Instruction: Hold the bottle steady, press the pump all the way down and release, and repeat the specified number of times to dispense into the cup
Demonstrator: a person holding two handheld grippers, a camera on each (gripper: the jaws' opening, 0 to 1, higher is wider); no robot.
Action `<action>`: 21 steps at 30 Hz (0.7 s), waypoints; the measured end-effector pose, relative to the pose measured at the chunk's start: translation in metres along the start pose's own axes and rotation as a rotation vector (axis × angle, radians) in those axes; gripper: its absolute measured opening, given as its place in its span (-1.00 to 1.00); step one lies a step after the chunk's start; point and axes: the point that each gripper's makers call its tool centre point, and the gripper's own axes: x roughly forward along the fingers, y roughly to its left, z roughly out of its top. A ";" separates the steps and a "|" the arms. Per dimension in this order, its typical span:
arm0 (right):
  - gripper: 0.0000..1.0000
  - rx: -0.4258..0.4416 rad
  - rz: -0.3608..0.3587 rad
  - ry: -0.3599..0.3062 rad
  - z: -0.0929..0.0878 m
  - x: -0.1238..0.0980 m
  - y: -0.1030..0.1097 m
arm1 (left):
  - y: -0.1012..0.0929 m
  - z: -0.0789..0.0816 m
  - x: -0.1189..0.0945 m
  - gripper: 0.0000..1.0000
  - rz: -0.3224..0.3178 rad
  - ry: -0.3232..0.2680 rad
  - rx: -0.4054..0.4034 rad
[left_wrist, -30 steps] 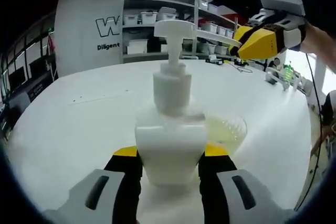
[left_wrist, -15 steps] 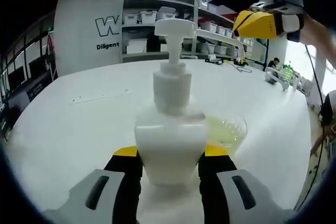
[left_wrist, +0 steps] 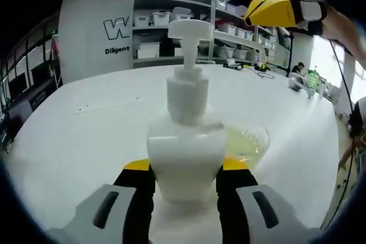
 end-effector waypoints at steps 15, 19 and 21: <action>-1.00 -0.075 0.068 0.048 0.019 0.024 0.004 | 0.000 -0.001 0.001 -0.20 -0.003 0.000 0.005; -1.00 -0.079 0.083 0.059 0.023 0.027 0.005 | -0.001 -0.001 0.001 -0.20 -0.004 0.000 0.006; -1.00 -0.082 0.084 0.063 0.024 0.029 0.005 | -0.001 -0.001 0.001 -0.20 -0.004 0.002 0.008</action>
